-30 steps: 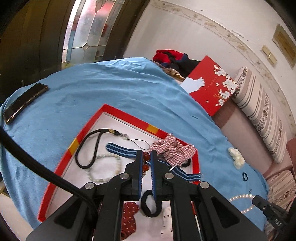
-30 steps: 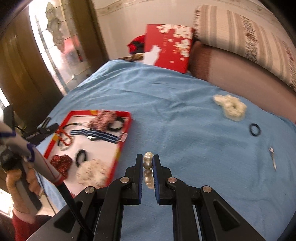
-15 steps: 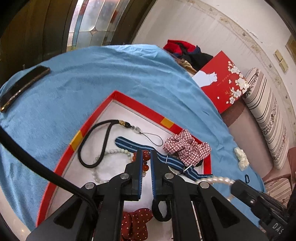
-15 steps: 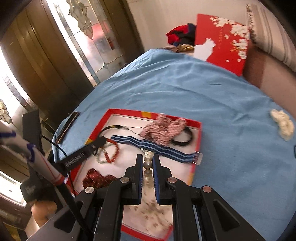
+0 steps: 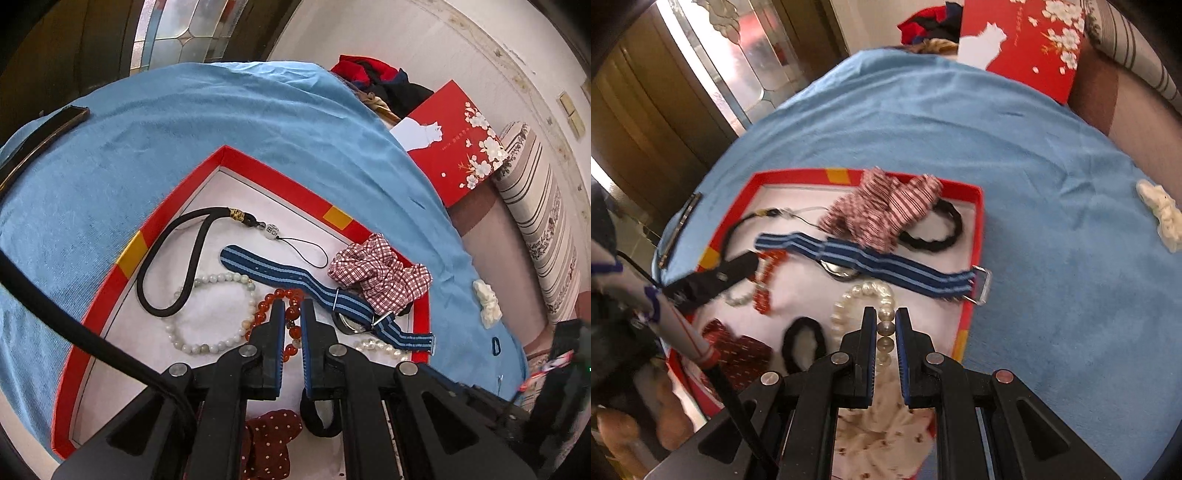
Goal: Organize jewelry
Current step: 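Lower both bracelets into the tray and open both tools, then grasp the blue striped strap of the watch with the right tool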
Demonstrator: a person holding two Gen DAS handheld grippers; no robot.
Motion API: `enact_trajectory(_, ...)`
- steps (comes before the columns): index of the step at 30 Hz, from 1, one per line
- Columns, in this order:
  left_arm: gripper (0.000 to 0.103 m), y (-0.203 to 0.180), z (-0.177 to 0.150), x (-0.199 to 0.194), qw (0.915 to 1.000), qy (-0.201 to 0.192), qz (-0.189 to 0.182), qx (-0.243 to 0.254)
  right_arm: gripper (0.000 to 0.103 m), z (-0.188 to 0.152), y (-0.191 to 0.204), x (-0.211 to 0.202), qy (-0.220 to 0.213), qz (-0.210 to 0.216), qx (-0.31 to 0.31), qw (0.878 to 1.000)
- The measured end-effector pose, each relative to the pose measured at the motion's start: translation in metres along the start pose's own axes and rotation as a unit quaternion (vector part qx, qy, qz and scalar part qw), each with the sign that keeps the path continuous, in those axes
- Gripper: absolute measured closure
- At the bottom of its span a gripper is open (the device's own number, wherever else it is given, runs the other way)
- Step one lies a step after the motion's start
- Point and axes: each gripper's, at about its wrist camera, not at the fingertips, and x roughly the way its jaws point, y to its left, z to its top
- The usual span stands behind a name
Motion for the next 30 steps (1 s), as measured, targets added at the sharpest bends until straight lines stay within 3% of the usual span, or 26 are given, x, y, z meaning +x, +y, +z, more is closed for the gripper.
enact_trajectory(3,0.095,-0.002,-0.001,-0.004,0.9999,-0.007,-0.008,0.003,0.091,-0.002,-0.003,0.004,0.007,-0.007,0.002,1.000)
enact_trajectory(5,0.088,-0.004,-0.001,-0.008,0.9998,-0.013,-0.016,0.007,0.091,-0.005,-0.004,0.005,0.010,-0.008,0.000,1.000)
enact_trajectory(8,0.077,-0.006,0.000,-0.015,0.9993,-0.027,-0.022,0.010,0.082,-0.008,-0.003,0.001,0.014,-0.006,-0.008,1.000)
enact_trajectory(11,0.075,-0.009,0.000,-0.022,0.9988,-0.044,-0.008,0.018,0.071,-0.015,-0.001,-0.009,0.005,-0.022,-0.032,0.999)
enact_trajectory(17,0.073,0.004,0.002,-0.037,0.9964,-0.078,0.032,0.000,0.071,-0.014,0.003,-0.020,-0.018,-0.042,-0.067,0.997)
enact_trajectory(24,0.073,0.031,0.009,-0.041,0.9927,-0.093,0.056,-0.053,0.071,0.017,0.036,0.001,-0.015,-0.003,-0.103,0.995)
enact_trajectory(30,0.073,0.045,0.017,-0.040,0.9902,-0.096,0.064,-0.079,0.071,0.038,0.080,0.037,0.009,-0.020,-0.196,0.980)
